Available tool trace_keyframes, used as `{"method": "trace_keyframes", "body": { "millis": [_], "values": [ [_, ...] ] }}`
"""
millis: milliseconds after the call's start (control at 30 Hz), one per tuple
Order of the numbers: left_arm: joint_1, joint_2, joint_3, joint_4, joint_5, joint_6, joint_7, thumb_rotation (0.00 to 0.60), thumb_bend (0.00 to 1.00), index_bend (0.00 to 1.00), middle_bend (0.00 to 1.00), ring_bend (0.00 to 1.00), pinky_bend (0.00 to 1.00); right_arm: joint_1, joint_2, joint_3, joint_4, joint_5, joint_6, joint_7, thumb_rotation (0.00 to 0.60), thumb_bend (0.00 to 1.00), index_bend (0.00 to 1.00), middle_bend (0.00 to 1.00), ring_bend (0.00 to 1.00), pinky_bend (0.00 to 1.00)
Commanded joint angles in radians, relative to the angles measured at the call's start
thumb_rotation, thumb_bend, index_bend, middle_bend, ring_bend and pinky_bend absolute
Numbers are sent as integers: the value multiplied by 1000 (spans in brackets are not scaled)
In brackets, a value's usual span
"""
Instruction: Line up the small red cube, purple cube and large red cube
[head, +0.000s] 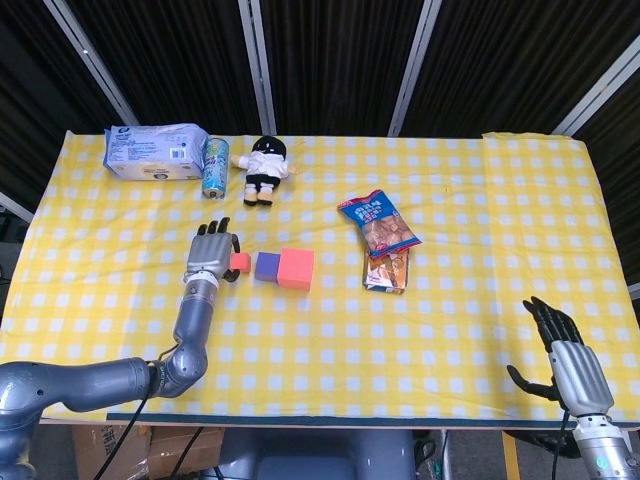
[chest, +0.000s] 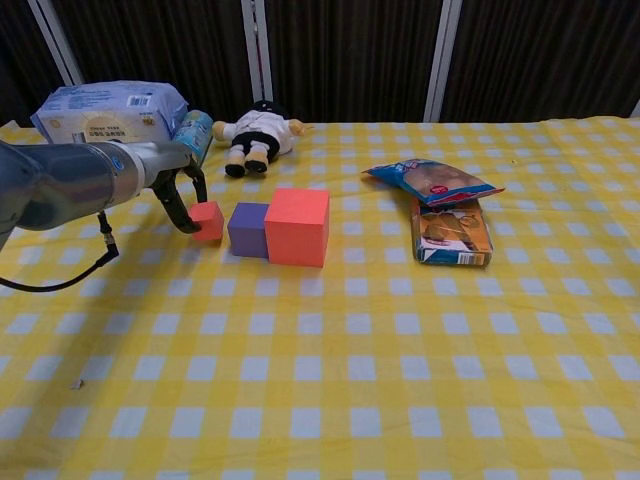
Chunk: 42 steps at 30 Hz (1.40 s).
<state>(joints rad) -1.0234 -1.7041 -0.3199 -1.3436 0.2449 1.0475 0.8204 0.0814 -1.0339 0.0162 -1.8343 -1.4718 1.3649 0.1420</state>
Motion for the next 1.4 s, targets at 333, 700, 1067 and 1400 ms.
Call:
{"method": "trace_keyframes", "body": {
  "millis": [333, 700, 1067, 1400],
  "values": [
    [-11, -21, 1, 19, 4, -21, 0, 600, 344, 399, 0, 0, 0, 1, 2, -1, 0, -1, -1, 2, 600, 344, 0, 0, 0, 0],
    [-5, -19, 9, 11, 18, -29, -11, 600, 307, 338, 0, 0, 0, 0, 3, -2, 0, -3, 1, 3, 600, 344, 0, 0, 0, 0],
    [70, 110, 28, -168, 79, 23, -71, 600, 308, 145, 0, 0, 0, -3, 4, -2, 0, -4, 5, 7, 600, 345, 0, 0, 0, 0],
    [119, 204, 86, -284, 36, 19, -68, 600, 503, 137, 0, 0, 0, -3, 0, -3, 0, -8, 9, 0, 600, 344, 0, 0, 0, 0]
  ]
}}
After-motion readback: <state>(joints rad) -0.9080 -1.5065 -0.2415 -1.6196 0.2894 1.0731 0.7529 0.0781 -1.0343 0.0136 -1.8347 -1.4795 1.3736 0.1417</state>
